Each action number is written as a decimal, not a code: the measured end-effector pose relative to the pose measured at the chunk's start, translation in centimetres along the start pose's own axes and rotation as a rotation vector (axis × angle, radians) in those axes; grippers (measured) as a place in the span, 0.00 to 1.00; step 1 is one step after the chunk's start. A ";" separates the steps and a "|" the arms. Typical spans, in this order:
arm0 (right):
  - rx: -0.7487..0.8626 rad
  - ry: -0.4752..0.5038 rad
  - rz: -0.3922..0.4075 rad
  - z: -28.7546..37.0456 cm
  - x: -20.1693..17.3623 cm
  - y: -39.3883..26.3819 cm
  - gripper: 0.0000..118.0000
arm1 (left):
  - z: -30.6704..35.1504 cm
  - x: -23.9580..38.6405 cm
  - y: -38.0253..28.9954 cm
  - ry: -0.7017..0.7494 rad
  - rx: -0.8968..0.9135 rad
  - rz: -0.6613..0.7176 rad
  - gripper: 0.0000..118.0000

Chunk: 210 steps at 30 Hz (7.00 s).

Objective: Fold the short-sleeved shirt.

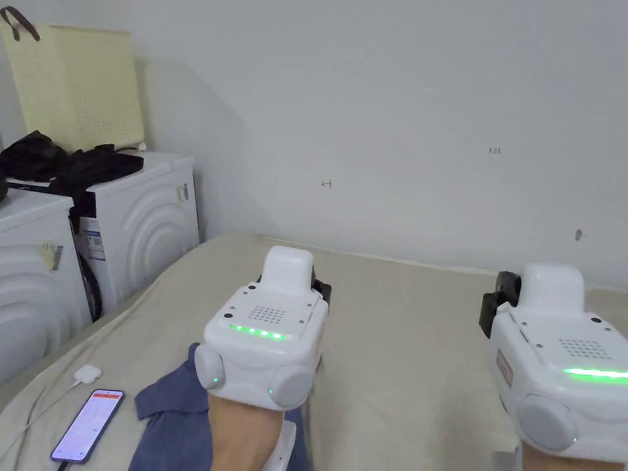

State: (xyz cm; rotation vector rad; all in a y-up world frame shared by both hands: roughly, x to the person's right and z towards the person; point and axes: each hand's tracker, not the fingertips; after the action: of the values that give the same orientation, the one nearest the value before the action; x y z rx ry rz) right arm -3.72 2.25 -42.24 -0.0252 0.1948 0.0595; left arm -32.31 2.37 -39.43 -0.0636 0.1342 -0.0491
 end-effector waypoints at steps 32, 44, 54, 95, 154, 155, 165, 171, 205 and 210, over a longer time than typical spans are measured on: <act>-0.244 0.030 -0.075 -10.0 3.8 -10.3 0.00 | -24.0 -4.1 -22.1 0.040 -0.704 0.094 0.01; -0.328 0.052 -0.088 -14.0 3.9 -14.1 0.00 | -30.4 -4.0 -29.1 0.095 -0.860 0.063 0.99; -0.358 0.071 -0.058 -13.7 3.3 -15.1 0.00 | -30.0 -6.0 -32.9 0.165 -0.930 0.089 0.69; -0.177 -0.066 -0.090 -5.9 8.8 -9.0 0.00 | -18.3 19.3 -9.0 -0.491 -0.222 -0.095 0.04; -0.013 -0.058 -0.076 7.8 3.1 -2.8 0.00 | 6.2 0.4 -5.2 0.118 0.043 0.068 0.00; -0.011 -0.060 -0.078 7.9 3.2 -2.8 0.00 | 6.2 0.0 -5.3 0.120 0.041 0.067 0.00; -0.054 -0.045 -0.081 6.6 3.0 -4.3 0.00 | 1.4 -4.3 -10.8 0.012 -0.227 0.104 0.00; -0.107 -0.032 -0.080 4.9 2.7 -6.2 0.00 | -5.3 -5.6 -18.5 0.046 -0.485 0.042 0.00; -0.294 0.036 0.023 0.1 2.1 -13.1 0.07 | -6.9 -2.8 -26.1 0.082 -0.472 0.066 0.01; -0.377 0.069 0.042 -4.3 3.6 -15.6 1.00 | -6.4 -2.4 -21.5 0.070 -0.387 0.044 0.01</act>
State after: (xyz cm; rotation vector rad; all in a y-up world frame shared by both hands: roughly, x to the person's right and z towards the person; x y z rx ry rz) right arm -0.09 -13.21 -46.83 -0.3997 0.2508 0.1368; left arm -36.52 -19.30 -44.04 -0.4451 0.2138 0.0197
